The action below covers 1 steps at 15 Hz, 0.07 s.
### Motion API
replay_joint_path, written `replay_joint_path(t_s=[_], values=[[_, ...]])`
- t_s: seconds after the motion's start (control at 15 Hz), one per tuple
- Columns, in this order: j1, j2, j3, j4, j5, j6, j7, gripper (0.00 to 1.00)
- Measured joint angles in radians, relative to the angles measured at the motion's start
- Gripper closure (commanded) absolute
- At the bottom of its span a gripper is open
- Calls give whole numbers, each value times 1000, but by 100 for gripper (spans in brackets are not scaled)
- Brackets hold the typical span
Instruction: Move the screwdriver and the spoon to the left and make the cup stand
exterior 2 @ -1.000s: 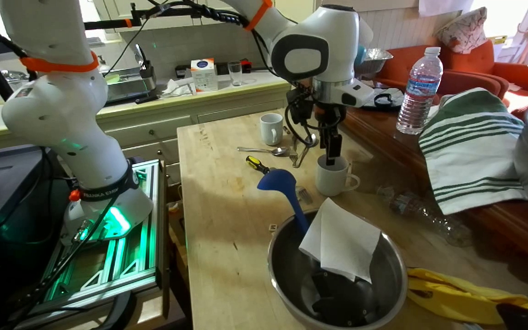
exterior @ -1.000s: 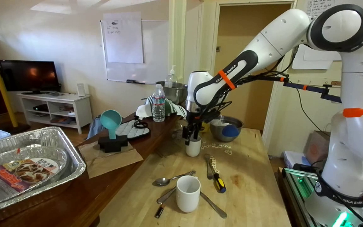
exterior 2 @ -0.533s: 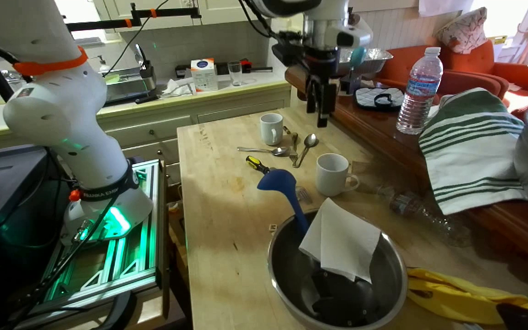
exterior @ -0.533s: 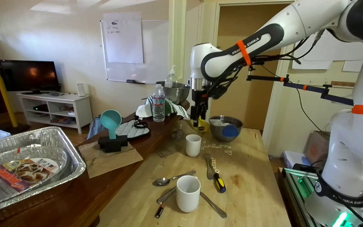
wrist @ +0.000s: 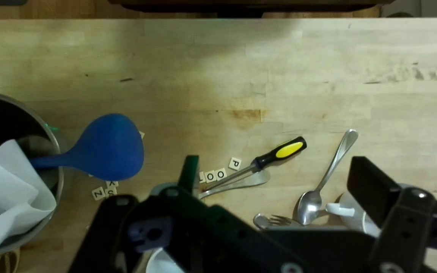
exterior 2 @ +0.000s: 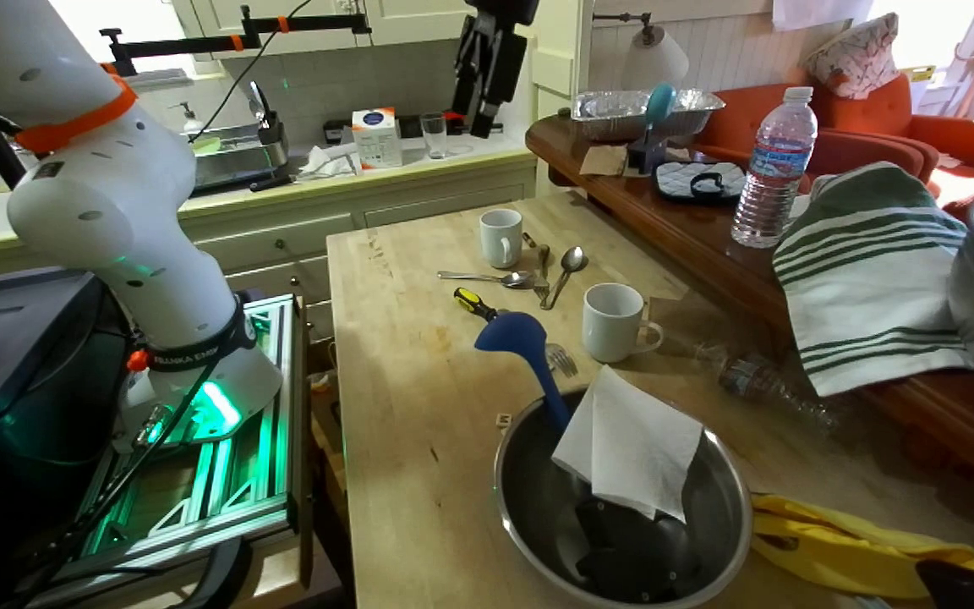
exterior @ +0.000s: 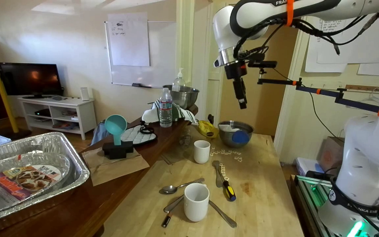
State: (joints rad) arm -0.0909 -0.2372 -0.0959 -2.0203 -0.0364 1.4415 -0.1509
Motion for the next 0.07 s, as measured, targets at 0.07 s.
replay_joint_path(t_s=[0.07], values=[[0,-6,0,5,0,-17,0,0]])
